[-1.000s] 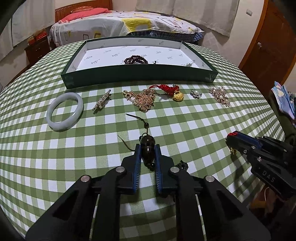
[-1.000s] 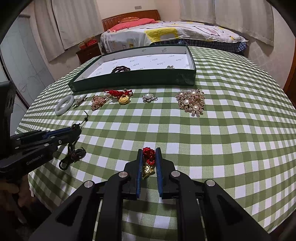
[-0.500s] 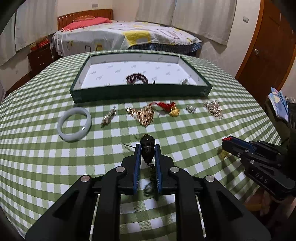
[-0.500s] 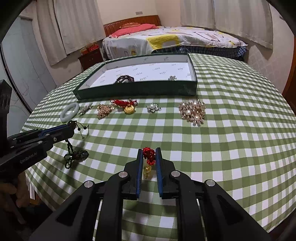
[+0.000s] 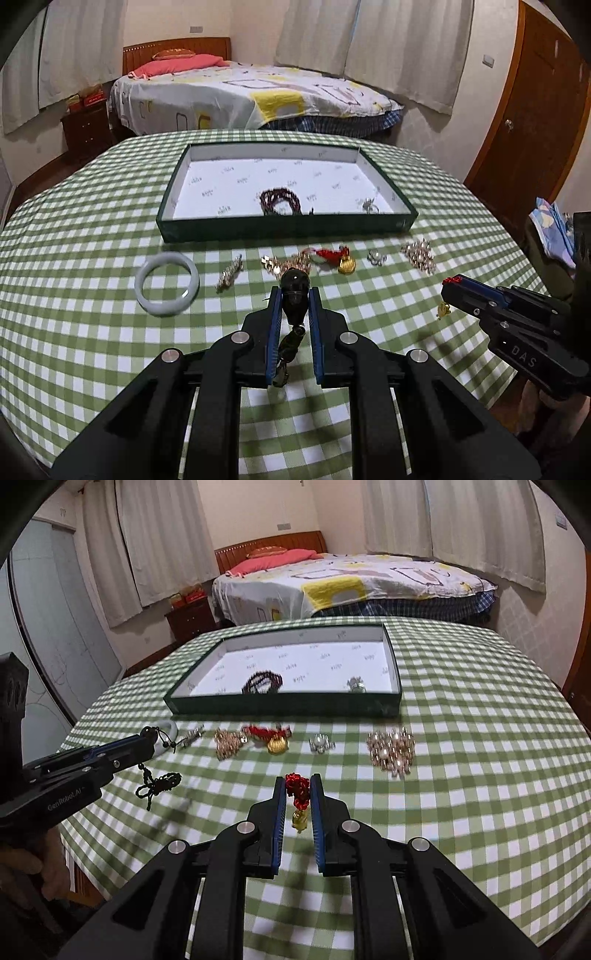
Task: Organize jewelry
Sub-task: 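Carry the pendant and tassel charm into the tray and release them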
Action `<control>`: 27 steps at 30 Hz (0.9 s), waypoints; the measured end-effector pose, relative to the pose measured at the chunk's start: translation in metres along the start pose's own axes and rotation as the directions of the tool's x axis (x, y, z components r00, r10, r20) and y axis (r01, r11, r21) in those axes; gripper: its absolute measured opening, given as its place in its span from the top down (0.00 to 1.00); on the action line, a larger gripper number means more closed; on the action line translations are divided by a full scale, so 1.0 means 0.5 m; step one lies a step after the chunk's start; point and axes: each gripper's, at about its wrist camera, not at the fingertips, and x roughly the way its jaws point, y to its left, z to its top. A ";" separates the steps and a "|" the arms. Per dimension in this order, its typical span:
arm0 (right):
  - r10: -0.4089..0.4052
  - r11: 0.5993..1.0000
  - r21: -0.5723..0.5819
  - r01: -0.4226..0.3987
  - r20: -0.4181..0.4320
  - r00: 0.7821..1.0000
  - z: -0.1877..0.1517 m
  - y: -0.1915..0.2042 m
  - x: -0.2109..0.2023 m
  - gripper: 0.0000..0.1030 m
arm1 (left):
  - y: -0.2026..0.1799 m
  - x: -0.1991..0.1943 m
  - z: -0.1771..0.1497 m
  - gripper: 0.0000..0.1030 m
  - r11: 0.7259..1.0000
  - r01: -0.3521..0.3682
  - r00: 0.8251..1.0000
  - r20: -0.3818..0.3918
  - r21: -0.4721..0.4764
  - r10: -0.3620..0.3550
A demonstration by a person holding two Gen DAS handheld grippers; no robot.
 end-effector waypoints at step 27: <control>0.006 0.998 -0.063 0.004 0.155 0.988 0.263 0.024 0.127 0.86 | 0.088 0.117 0.235 0.86 0.999 -0.042 0.989 0.140 -0.008 0.043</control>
